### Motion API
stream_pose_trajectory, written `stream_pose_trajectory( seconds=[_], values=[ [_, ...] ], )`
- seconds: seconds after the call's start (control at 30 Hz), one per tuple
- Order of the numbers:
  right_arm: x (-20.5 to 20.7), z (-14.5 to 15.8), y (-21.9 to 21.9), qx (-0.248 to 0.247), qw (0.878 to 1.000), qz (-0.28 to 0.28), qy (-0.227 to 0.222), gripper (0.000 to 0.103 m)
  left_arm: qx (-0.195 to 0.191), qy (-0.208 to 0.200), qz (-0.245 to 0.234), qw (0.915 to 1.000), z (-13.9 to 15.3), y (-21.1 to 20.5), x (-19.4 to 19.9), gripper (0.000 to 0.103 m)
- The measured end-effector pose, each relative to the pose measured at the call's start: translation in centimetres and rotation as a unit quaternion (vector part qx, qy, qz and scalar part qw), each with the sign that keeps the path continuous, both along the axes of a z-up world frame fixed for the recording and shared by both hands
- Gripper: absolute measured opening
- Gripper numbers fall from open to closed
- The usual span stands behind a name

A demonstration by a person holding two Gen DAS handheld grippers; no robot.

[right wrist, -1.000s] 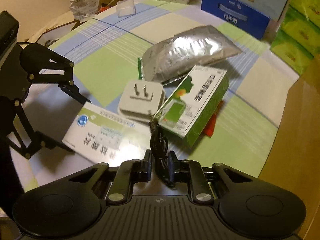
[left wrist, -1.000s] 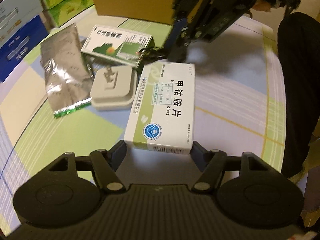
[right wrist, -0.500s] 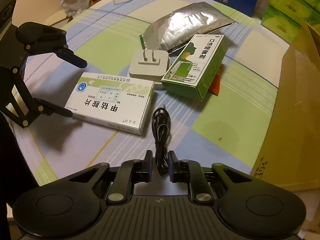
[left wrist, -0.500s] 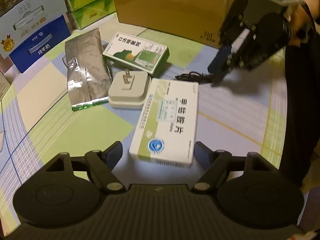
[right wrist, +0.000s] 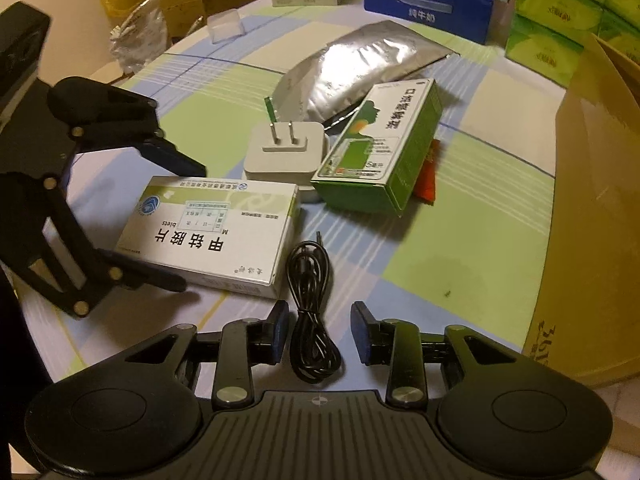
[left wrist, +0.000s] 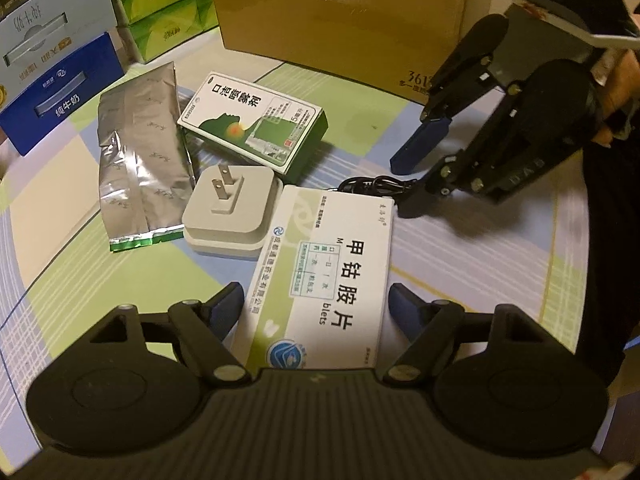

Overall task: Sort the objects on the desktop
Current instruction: 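Lift the tablet box and black cable off the table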

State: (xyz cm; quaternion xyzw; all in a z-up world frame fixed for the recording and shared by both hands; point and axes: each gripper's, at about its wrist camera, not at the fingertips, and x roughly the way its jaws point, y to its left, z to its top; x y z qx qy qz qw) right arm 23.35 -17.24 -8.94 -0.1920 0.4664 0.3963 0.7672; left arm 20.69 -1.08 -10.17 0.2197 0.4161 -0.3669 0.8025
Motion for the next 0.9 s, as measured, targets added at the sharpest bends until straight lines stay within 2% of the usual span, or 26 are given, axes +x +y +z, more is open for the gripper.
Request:
stream_pose_trajectory(
  seconds=[0.13, 0.23, 0.37, 0.43, 0.73, 0.9],
  values=[
    [-0.4, 0.0, 0.0, 0.000, 1.000, 0.000, -0.006, 0.031, 0.005, 0.009, 0.022, 0.9997, -0.1, -0.2, -0.1, 0.072],
    [-0.6, -0.1, -0.2, -0.002, 1.000, -0.010, -0.005, 0.019, 0.018, 0.026, 0.049, 0.9983, 0.2, -0.4, -0.5, 0.071],
    [-0.5, 0.3, -1.1, 0.010, 0.998, -0.059, 0.019, 0.018, 0.032, 0.037, 0.072, 0.9962, 0.5, -0.8, -1.6, 0.068],
    [-0.8, 0.4, -1.3, 0.011, 0.998, -0.059, 0.018, 0.018, 0.026, 0.040, 0.082, 0.9955, 0.4, -0.7, -2.0, 0.068],
    [-2.0, 0.0, -0.2, 0.001, 0.999, -0.020, -0.043, 0.022, 0.016, 0.020, 0.101, 0.9945, 0.2, -1.0, -2.3, 0.070],
    [-2.3, -0.5, 0.2, 0.004, 0.998, -0.001, -0.065, 0.022, -0.003, 0.011, 0.110, 0.9939, 0.4, -0.9, -2.1, 0.071]
  ],
)
